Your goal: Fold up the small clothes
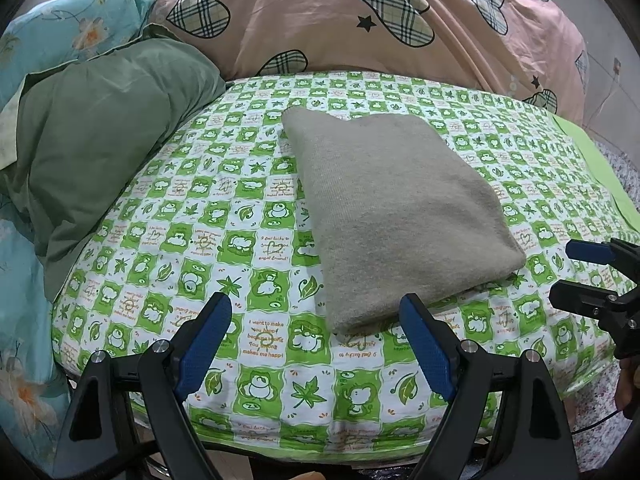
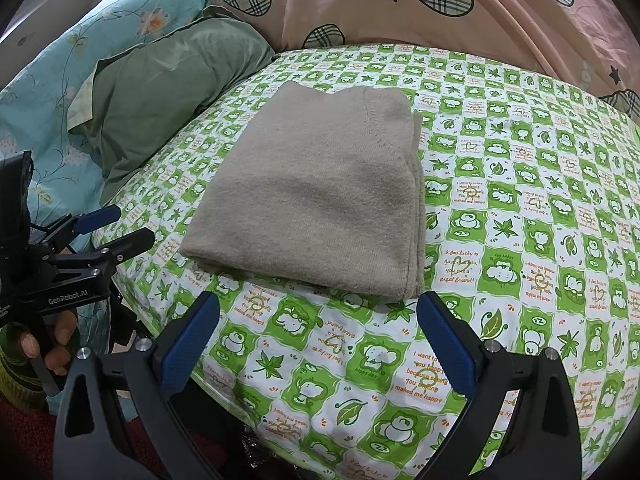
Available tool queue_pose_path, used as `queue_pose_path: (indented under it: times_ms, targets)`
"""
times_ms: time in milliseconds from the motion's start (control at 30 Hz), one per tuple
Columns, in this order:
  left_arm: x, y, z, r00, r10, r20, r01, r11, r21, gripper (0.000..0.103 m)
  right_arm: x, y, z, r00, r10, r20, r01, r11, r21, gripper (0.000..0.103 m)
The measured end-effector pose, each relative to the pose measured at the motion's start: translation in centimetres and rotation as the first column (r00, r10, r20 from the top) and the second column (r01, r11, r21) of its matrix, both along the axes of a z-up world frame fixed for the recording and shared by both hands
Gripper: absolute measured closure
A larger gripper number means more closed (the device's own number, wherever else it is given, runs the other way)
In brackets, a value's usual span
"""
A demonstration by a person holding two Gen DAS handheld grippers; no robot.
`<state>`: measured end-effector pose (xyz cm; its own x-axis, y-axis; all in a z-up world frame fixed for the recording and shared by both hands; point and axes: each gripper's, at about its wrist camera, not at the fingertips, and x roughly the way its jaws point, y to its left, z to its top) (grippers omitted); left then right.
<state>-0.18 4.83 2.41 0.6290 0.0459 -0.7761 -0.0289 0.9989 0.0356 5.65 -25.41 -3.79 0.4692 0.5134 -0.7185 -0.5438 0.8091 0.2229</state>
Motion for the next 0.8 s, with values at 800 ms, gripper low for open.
queue_pose_path:
  times_ms: [800]
  targets:
    - [0.43, -0.44, -0.4, 1.0, -0.006, 0.002, 0.006, 1.0, 0.015, 0.017, 0.19, -0.27, -0.02, 1.0, -0.013, 0.001, 0.013, 1.0, 0.015, 0.004]
